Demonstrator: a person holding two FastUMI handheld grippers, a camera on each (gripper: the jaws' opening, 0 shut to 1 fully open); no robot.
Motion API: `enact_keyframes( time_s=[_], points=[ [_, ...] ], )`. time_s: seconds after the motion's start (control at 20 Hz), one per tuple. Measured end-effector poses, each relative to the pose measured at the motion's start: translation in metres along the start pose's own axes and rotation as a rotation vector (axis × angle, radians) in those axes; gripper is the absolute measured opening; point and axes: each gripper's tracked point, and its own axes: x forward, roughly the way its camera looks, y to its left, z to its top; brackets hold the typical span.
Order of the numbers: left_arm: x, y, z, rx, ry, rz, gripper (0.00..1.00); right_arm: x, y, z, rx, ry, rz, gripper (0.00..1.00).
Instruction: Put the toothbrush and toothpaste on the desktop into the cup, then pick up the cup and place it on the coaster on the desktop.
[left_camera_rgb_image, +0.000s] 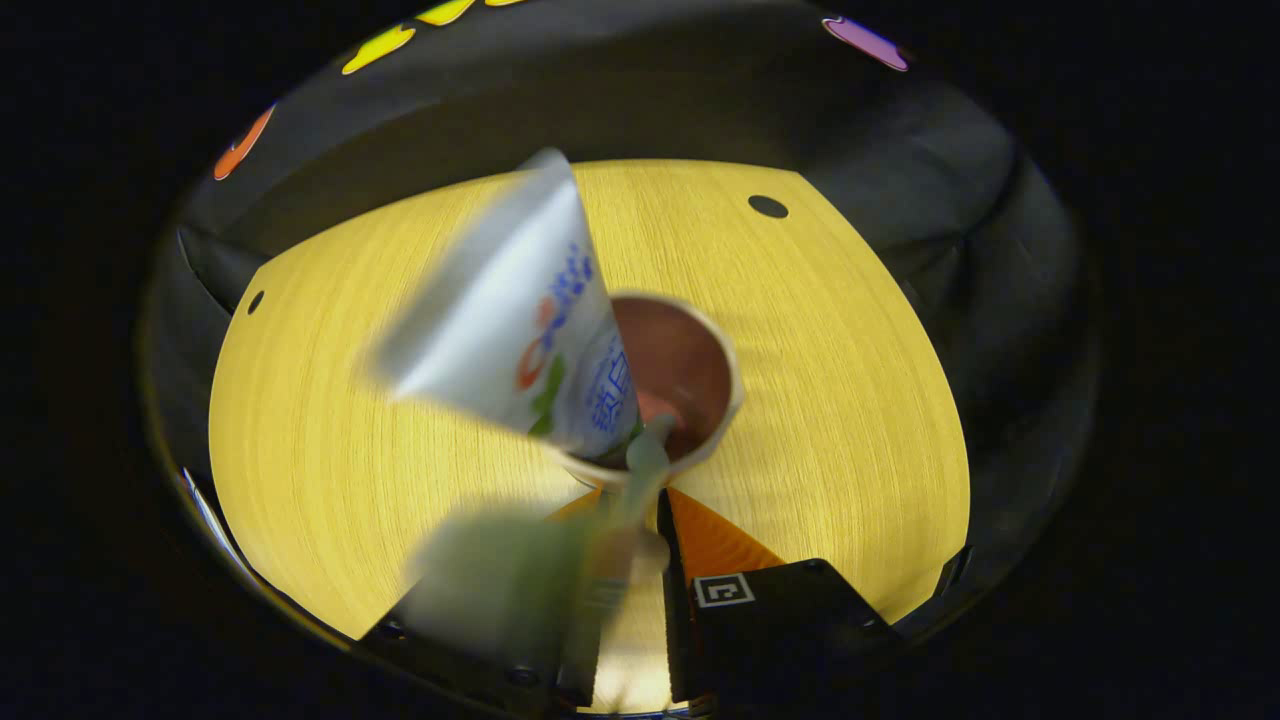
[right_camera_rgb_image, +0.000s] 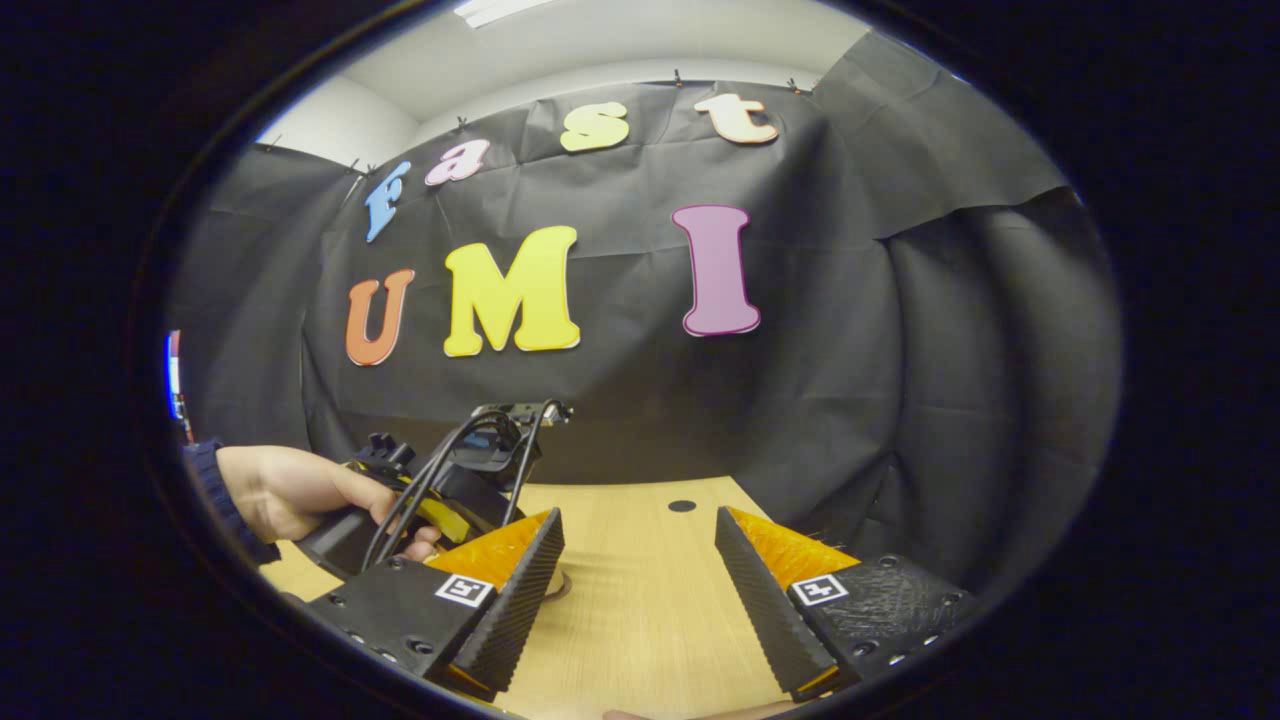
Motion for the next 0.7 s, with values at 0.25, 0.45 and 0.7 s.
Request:
enact_keyframes(
  time_s=[0.25,0.45,0.7],
  points=[
    [-0.057,0.039,0.150,0.046,-0.133,0.092,0.30,0.000,0.001,0.001,0.002,0.002,0.004,0.92],
    [-0.104,0.055,0.262,0.026,-0.260,0.039,0.30,-0.001,0.008,-0.002,0.007,0.013,0.023,0.92],
    [-0.166,0.110,0.406,0.004,-0.604,0.097,0.32,0.000,0.018,-0.008,0.015,0.027,0.047,0.92]
  ],
)
